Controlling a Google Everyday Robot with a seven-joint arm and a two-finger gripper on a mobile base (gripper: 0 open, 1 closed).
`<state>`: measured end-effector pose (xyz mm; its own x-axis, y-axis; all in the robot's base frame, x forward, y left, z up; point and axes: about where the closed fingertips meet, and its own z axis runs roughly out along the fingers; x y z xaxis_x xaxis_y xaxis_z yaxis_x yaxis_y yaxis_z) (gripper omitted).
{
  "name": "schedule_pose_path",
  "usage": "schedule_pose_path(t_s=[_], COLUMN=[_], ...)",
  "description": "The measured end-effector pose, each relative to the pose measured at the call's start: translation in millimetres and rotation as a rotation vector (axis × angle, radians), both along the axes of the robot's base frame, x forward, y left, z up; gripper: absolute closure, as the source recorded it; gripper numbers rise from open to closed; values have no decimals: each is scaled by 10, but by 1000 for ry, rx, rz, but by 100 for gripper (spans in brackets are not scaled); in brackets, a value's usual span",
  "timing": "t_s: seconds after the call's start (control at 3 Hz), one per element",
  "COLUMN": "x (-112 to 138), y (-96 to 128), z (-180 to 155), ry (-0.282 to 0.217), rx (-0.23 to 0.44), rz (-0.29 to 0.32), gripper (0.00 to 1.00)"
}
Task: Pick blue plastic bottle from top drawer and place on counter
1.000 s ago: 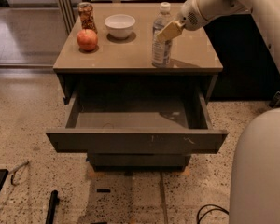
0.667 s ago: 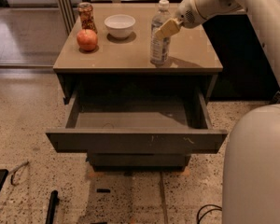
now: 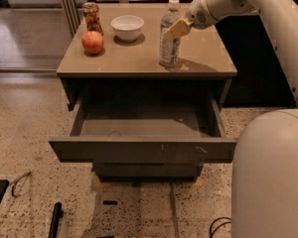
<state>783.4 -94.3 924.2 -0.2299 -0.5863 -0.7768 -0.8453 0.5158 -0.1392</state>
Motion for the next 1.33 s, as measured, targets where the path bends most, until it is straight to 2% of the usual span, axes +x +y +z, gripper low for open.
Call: schedule_pose_path(t_s=[1.0, 1.33], x=[0, 0], y=[1, 1], z=[-1, -1], ry=[0, 0], rx=[0, 0], rz=[0, 0], gripper=[9, 0])
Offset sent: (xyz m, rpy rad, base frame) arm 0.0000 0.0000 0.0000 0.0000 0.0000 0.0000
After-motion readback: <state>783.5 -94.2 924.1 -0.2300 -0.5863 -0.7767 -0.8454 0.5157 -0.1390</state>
